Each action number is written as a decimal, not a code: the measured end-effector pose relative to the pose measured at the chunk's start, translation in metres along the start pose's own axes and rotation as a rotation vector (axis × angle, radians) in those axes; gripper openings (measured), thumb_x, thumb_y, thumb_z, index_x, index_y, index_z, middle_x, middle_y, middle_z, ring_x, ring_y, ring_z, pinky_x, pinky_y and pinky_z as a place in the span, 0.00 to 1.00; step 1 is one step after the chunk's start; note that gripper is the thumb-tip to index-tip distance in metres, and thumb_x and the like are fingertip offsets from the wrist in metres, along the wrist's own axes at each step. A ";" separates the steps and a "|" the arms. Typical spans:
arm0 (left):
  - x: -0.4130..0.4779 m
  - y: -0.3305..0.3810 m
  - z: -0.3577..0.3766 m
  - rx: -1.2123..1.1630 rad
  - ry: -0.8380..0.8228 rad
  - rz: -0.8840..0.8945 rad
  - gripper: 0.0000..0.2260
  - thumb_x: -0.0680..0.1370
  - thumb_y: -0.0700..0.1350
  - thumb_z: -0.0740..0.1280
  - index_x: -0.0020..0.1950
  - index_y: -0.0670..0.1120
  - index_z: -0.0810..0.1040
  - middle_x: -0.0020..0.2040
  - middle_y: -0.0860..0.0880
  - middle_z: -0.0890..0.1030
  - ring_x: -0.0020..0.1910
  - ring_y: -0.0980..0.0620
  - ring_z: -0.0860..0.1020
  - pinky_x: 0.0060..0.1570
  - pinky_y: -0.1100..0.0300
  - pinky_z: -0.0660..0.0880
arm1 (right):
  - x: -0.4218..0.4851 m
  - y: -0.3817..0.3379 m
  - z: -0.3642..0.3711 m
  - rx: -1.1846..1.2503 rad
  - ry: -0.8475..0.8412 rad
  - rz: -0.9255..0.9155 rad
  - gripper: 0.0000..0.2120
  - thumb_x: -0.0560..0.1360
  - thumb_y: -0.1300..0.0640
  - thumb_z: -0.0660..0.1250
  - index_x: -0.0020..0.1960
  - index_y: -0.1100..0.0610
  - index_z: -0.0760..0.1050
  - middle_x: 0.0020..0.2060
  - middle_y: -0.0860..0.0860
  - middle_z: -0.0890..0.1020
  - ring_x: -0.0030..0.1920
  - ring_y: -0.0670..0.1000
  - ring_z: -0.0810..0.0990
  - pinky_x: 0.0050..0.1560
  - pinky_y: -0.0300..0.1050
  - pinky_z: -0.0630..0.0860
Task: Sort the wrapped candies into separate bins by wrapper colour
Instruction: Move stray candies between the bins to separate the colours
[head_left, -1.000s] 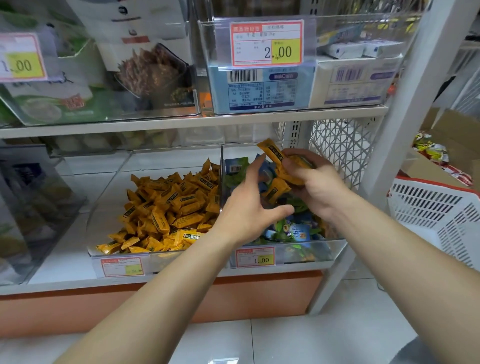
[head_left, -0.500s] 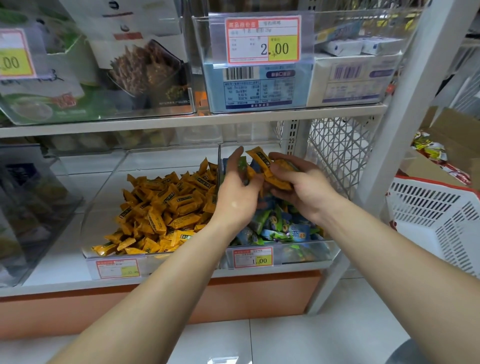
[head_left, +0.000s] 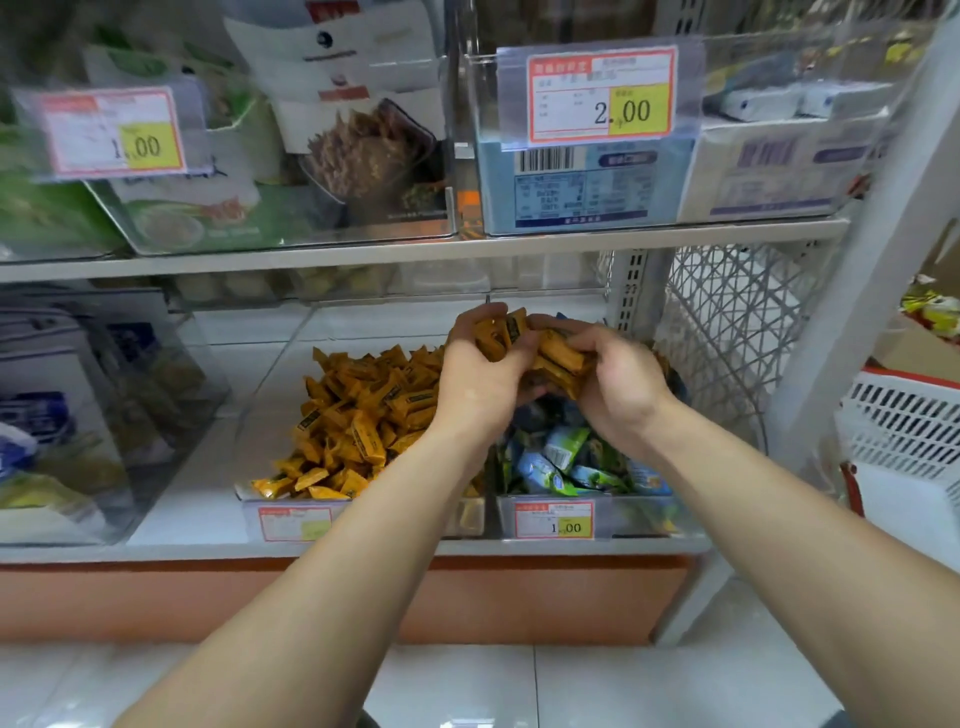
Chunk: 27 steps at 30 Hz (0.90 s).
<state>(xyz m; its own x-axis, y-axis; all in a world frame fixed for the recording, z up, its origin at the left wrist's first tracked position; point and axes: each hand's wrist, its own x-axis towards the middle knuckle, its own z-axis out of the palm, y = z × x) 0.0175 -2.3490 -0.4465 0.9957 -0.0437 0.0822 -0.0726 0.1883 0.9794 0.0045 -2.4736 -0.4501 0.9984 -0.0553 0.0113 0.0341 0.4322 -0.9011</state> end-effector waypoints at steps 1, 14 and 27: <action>0.001 0.003 -0.006 0.003 0.010 0.007 0.16 0.78 0.40 0.70 0.64 0.48 0.73 0.49 0.46 0.83 0.43 0.52 0.85 0.36 0.59 0.81 | 0.001 0.000 0.005 -0.002 -0.019 -0.006 0.17 0.79 0.65 0.53 0.59 0.61 0.79 0.51 0.59 0.84 0.48 0.55 0.83 0.42 0.45 0.79; 0.036 0.000 -0.128 1.072 0.014 0.201 0.30 0.79 0.48 0.69 0.76 0.60 0.58 0.64 0.46 0.80 0.53 0.48 0.79 0.48 0.56 0.74 | 0.038 0.041 0.061 -1.043 -0.053 -0.389 0.09 0.75 0.55 0.72 0.55 0.50 0.79 0.51 0.46 0.82 0.52 0.48 0.80 0.46 0.34 0.70; -0.026 0.015 -0.046 1.083 -0.328 0.558 0.13 0.78 0.51 0.67 0.61 0.50 0.81 0.56 0.54 0.82 0.56 0.56 0.78 0.56 0.60 0.74 | -0.005 -0.023 -0.045 -1.202 -0.022 -0.232 0.02 0.75 0.53 0.71 0.47 0.49 0.83 0.44 0.43 0.85 0.47 0.45 0.83 0.51 0.46 0.79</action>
<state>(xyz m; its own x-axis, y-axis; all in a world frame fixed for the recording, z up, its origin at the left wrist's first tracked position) -0.0065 -2.3001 -0.4427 0.7641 -0.4880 0.4219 -0.6427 -0.6321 0.4329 -0.0033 -2.5244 -0.4488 0.9752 -0.0006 0.2215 0.1594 -0.6926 -0.7035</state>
